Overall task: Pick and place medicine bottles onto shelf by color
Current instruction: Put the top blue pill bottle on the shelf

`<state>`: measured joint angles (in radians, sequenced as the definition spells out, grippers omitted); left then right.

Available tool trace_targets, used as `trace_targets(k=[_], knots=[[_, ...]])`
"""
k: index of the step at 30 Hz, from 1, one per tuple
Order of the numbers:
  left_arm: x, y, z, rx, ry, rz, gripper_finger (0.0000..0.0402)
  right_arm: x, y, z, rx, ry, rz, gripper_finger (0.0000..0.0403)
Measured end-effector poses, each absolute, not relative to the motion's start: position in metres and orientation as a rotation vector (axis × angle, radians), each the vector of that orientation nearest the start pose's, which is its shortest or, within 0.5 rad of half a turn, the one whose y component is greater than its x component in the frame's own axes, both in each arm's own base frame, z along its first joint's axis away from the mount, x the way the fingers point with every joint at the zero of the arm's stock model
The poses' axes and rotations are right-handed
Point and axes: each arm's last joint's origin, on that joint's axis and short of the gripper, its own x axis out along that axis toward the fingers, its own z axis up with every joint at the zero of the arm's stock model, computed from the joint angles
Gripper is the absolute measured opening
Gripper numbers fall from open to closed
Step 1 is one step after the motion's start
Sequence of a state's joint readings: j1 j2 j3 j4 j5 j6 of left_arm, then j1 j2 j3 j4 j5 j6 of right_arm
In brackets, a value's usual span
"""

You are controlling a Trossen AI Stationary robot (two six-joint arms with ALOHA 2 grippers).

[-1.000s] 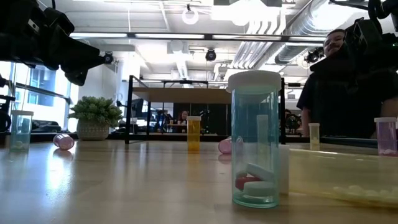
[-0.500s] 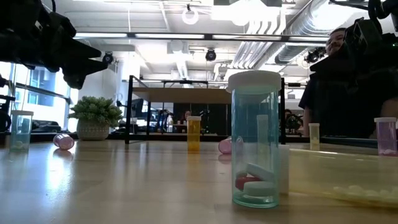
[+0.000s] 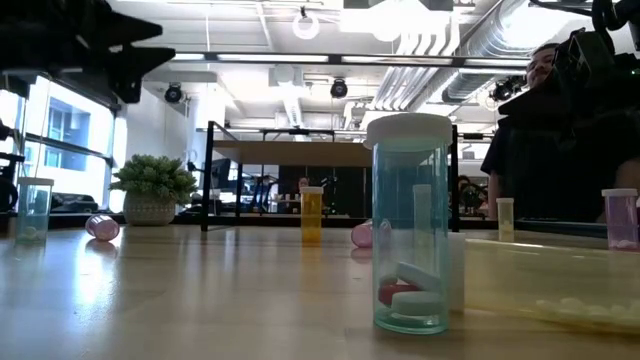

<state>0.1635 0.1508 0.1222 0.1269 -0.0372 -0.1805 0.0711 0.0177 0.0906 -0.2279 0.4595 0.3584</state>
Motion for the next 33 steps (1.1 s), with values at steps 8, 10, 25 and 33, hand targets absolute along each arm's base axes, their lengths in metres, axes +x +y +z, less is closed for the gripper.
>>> trace_targets(k=[8, 10, 25, 33], knots=[[0.101, 0.018, 0.235, -0.174, 0.152, 0.209, 0.0173, 0.089, -0.007, 0.171, 0.312, 0.079, -0.41, 0.0149], [0.102, 0.018, 0.241, -0.186, 0.23, 0.214, 0.0173, 0.089, -0.007, 0.171, 0.312, 0.079, -0.41, 0.0149], [0.112, 0.012, 0.265, -0.275, 0.705, 0.064, 0.0172, 0.089, -0.007, 0.171, 0.312, 0.079, -0.411, 0.0149], [0.114, 0.002, 0.252, -0.312, 0.882, 0.048, 0.0172, 0.089, -0.007, 0.171, 0.312, 0.079, -0.41, 0.0149]])
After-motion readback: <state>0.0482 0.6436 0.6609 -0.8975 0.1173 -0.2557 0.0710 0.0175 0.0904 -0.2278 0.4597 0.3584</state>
